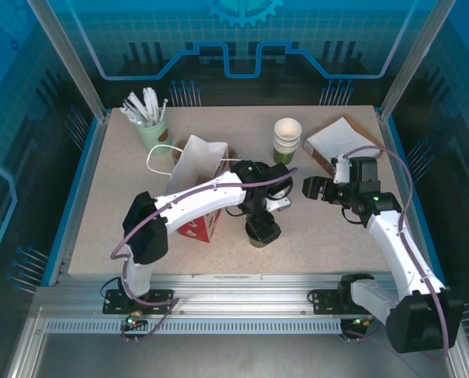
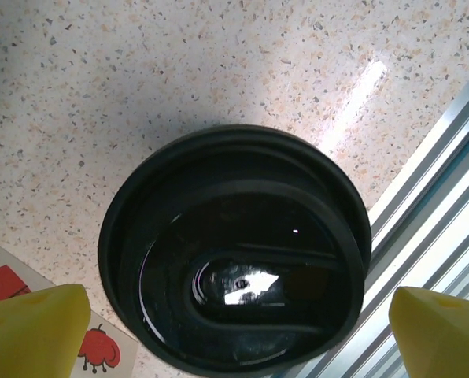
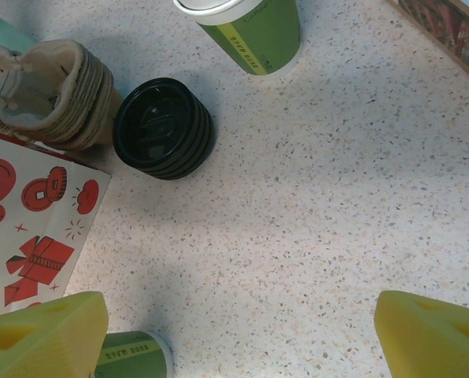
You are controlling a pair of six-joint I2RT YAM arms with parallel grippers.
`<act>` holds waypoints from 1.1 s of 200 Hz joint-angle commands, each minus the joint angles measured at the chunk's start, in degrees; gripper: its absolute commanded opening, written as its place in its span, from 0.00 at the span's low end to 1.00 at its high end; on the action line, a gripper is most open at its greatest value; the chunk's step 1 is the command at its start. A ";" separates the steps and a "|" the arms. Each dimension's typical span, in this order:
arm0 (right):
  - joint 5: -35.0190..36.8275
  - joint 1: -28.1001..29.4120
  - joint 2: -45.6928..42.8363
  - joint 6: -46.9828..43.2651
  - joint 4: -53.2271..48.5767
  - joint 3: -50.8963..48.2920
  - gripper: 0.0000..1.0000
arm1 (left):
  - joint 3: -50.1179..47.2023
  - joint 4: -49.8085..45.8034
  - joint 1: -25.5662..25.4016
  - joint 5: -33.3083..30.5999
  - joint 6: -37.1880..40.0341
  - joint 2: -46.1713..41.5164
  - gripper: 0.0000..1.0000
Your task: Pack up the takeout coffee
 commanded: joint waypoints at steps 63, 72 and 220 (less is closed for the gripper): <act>0.27 -1.31 -1.10 -1.09 -1.16 -1.00 0.90 | 2.47 -2.04 -0.21 1.38 0.96 4.10 0.99; 0.26 -1.33 -1.20 -1.18 -1.12 -1.04 0.90 | 2.51 -2.04 -0.17 1.21 0.80 4.30 0.99; -1.16 -1.28 0.03 -1.44 -0.68 -1.15 0.90 | 3.30 -3.60 -1.48 -1.66 -0.73 5.82 0.88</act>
